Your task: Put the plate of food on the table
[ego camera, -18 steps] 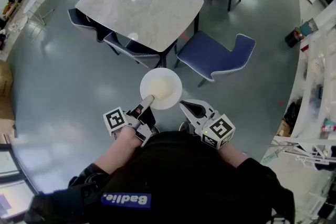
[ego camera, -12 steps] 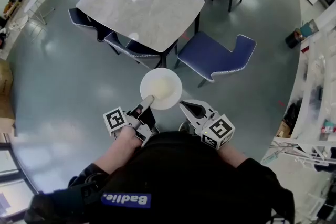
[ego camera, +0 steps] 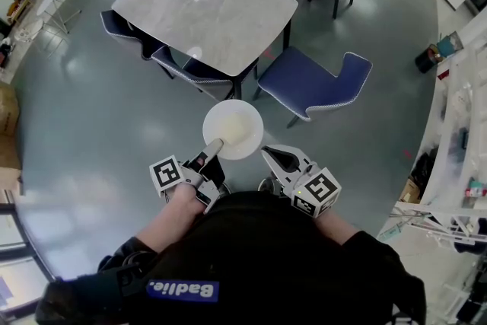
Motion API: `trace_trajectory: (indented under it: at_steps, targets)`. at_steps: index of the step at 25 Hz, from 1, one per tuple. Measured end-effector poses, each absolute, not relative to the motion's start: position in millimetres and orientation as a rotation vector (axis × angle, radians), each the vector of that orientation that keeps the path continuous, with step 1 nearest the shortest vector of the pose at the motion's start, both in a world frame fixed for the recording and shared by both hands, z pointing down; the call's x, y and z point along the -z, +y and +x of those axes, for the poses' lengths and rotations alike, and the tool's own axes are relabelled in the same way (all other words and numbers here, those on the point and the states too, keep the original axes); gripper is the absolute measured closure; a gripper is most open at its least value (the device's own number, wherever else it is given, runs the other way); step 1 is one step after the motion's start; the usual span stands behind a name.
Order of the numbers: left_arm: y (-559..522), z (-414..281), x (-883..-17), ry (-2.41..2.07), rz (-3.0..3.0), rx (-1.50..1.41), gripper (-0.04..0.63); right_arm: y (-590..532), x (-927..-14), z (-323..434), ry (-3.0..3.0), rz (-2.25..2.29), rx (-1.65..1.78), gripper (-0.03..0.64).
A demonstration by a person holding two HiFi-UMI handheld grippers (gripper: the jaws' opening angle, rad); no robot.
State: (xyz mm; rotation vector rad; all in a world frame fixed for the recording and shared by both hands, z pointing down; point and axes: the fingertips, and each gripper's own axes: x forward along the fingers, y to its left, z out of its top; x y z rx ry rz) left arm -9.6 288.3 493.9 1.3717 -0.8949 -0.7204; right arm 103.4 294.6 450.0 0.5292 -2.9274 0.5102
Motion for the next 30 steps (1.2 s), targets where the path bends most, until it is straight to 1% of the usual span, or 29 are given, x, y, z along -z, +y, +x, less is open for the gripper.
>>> trace_trajectory:
  at_steps: [23,30]
  targets:
    - [260.0,21.2,-499.7,-1.025,1.317,0.822,0.572,243.1,-463.7,156.4,-2.949,0.401,-0.577,0.606]
    - [238.5,11.9,-500.7,-1.032,1.326,0.831,0.572,221.8,-469.6,149.8,-2.927,0.41,-0.598,0.606]
